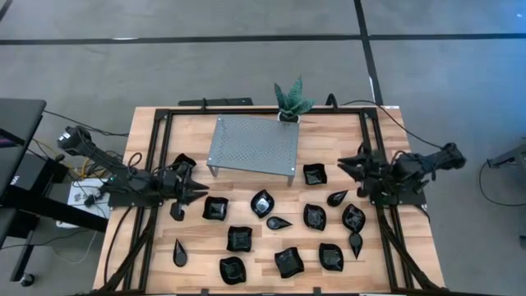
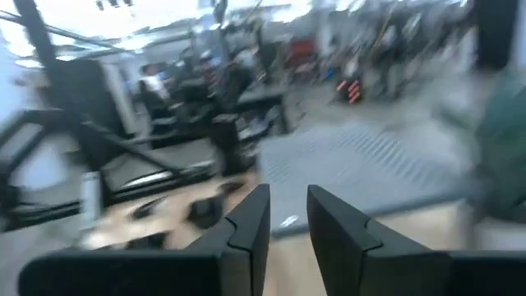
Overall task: Pick & Place Mini shaped plates
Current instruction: Put the black distorted square plate on the shelf
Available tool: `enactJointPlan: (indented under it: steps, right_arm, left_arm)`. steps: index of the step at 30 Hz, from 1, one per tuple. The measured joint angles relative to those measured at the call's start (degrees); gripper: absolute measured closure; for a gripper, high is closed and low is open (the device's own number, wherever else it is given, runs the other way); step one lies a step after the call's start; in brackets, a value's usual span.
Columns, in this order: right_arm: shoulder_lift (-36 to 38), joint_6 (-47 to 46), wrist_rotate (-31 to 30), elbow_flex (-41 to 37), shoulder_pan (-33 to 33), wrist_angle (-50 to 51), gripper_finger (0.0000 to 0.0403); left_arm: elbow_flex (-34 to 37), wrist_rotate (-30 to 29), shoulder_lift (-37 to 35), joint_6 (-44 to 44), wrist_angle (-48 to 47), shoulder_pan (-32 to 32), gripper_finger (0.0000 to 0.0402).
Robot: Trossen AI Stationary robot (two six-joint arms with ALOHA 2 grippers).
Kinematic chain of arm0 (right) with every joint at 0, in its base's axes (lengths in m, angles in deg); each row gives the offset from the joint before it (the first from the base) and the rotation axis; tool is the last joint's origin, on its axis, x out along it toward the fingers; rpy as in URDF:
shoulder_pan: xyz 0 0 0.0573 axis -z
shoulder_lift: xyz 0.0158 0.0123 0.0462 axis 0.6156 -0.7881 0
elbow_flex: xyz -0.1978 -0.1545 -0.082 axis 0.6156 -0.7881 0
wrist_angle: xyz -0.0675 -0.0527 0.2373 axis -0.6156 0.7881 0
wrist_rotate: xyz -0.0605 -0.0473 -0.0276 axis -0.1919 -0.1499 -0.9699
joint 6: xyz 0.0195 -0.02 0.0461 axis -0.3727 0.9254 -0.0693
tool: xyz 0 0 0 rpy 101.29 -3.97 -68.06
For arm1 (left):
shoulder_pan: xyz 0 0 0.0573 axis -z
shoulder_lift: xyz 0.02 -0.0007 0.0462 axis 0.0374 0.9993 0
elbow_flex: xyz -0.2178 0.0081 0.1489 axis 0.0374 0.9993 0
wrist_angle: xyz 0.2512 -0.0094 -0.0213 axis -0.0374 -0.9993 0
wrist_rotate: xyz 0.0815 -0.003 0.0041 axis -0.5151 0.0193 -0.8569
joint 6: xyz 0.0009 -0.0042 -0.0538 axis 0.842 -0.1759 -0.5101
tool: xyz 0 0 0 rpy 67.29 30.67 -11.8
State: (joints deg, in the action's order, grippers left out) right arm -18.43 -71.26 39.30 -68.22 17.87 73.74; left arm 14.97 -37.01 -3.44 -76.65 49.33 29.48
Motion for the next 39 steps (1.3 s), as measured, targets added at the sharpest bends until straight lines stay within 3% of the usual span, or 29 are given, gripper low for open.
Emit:
enactJointPlan:
  steps: [6, 11, 14, 18, 29, 34, 39]
  right_arm:
    - [-0.3, -6.7, -1.2, 0.0, 2.0, -3.6, 0.0324]
    - [-4.7, -5.8, 5.2, -0.1, 3.6, -8.7, 0.0324]
    - [-10.1, -2.3, 14.0, -0.1, 4.8, -17.4, 0.0324]
    - [-19.8, 0.6, 22.6, 0.0, 6.2, -29.2, 0.0313]
    - [-46.3, -1.8, 23.8, 8.3, 6.2, -31.1, 0.0225]
    - [-53.1, 0.5, 23.7, 11.8, 4.6, -31.0, 0.0197]
    - [-57.0, -0.2, 23.7, 13.8, 4.0, -31.1, 0.0186]
  left_arm:
    - [-6.9, -0.2, 8.5, 3.9, 0.5, 0.0, 0.0292]
    - [-13.5, -1.0, 13.0, 6.1, -2.3, 0.1, 0.0252]
    - [-15.9, -1.0, 14.5, 0.3, -10.6, 0.7, 0.0234]
    - [-16.2, 0.1, 18.5, -14.5, -20.0, 1.8, 0.0223]
    - [-16.2, 8.4, 35.6, -25.1, -22.7, 4.0, 0.0237]
    - [-16.2, 13.7, 41.3, -30.1, -22.5, 4.2, 0.0247]
    - [-16.2, 13.3, 44.7, -27.8, -22.6, 4.4, 0.0255]
